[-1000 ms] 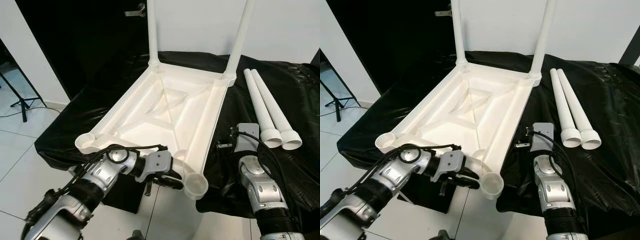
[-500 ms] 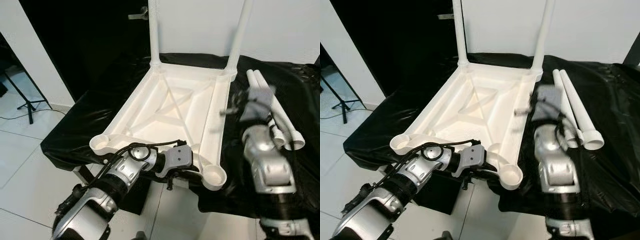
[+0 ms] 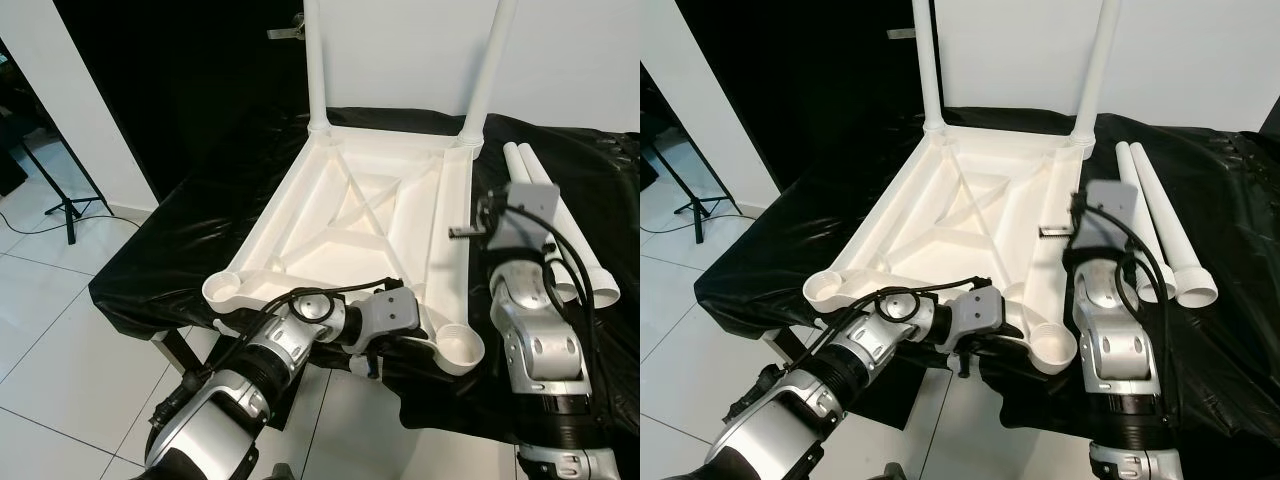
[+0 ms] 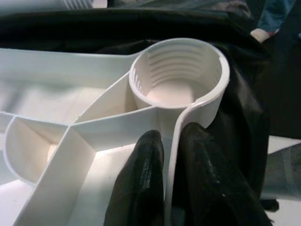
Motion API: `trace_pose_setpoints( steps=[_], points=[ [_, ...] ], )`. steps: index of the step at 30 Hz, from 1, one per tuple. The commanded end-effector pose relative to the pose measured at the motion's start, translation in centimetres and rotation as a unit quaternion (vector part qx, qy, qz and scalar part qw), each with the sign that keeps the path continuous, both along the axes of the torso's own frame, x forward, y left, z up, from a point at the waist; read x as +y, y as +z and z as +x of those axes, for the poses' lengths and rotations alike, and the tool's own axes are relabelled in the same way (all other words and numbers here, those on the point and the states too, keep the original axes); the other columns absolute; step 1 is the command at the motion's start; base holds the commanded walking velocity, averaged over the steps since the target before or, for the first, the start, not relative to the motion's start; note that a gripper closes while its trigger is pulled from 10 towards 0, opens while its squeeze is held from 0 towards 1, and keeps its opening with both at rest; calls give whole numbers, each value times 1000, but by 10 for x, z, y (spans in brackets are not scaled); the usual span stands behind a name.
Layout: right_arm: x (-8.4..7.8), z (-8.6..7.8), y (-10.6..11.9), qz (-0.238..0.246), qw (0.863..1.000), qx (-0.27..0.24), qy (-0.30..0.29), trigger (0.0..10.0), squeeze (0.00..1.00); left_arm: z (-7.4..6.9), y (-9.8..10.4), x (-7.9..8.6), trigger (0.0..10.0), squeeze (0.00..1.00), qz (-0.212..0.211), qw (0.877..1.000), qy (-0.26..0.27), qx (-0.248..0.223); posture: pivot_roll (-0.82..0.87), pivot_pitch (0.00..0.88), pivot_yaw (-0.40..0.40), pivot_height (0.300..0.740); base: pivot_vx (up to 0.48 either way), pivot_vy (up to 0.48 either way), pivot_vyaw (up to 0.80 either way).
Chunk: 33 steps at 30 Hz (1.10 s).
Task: Building children table
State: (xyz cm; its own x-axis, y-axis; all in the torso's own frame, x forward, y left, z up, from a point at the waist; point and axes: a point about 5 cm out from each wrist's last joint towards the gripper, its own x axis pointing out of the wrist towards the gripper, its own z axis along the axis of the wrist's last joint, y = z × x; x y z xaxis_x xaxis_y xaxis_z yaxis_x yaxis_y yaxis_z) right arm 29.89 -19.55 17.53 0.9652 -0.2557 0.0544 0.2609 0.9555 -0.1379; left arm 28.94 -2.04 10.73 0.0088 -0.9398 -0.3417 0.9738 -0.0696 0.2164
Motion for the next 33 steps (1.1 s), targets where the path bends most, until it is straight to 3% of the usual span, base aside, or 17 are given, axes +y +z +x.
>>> trace_pose_setpoints(
  steps=[1, 6, 12, 13, 14, 15, 16, 20, 23, 24, 25, 26, 27, 33],
  points=[
    [-7, -3, -12, 10, 999, 24, -21, 10000, 0, 10, 2, -3, 0, 0, -45, 992, 112, -16, 103, 0, 51, 740, 0, 0, 0],
    [-22, -17, -20, 1, 998, 42, -51, 10000, 0, 15, 1, -9, 0, 0, -53, 986, 154, -18, 89, 0, 60, 740, 0, 0, 0],
    [-24, -17, -15, -8, 998, 34, -54, 10000, 0, 13, -1, -13, 39, 0, -54, 986, 155, -19, 91, 0, 54, 740, 0, 0, 0],
    [-23, -16, -13, -13, 998, 29, -52, 10000, 0, 11, -2, -15, 5922, 0, -51, 987, 150, -19, 96, 0, 48, 740, 0, 0, 0],
    [-23, -16, -13, -13, 998, 29, -52, 10000, 0, 11, -2, -15, 5922, 0, -51, 987, 150, -19, 96, 0, 48, 740, 0, 0, 0],
    [-23, -15, -11, -15, 998, 26, -49, 10000, 0, 10, -3, -17, 10000, 0, -50, 988, 148, -20, 102, 0, 41, 740, 0, 0, 0],
    [-22, -13, -10, -18, 998, 23, -46, 10000, 0, 8, -4, -17, 10000, 1000, -54, 988, 145, -9, 107, 0, 34, 740, 0, 0, 0],
    [-22, -12, -9, -19, 999, 23, -45, 10000, 0, 7, -5, -15, 10000, 1000, -60, 988, 143, 1, 107, 0, 34, 740, 0, 0, 0],
    [-23, -10, -6, -28, 998, 20, -44, 10000, 0, 3, 0, -11, 10000, 1000, -96, 987, 124, 11, 116, 0, 26, 740, 0, 0, 0],
    [-24, -11, -5, -38, 998, 21, -44, 10000, 0, -2, 8, -8, 10000, 416, -139, 985, 97, 31, 122, 0, 21, 740, 0, 0, 0],
    [-25, -11, -4, -45, 998, 21, -43, 10000, 0, -7, 13, -5, 10000, 416, -169, 982, 76, 42, 122, 0, 21, 740, 0, 0, 0],
    [-25, -11, -4, -45, 998, 21, -43, 10000, 0, -7, 13, -5, 10000, 416, -169, 982, 76, 42, 122, 0, 21, 740, 0, 0, 0],
    [-26, -12, -5, -55, 997, 24, -41, 10000, 0, -6, 18, 1, 10000, 0, -191, 978, 76, 44, 127, 0, 19, 740, 0, 0, 0],
    [-27, -15, -10, -71, 996, 37, -38, 10000, 0, -1, 23, 23, 10000, 0, -215, 970, 98, 51, 129, 0, 17, 740, 0, 0, 0]
  ],
)
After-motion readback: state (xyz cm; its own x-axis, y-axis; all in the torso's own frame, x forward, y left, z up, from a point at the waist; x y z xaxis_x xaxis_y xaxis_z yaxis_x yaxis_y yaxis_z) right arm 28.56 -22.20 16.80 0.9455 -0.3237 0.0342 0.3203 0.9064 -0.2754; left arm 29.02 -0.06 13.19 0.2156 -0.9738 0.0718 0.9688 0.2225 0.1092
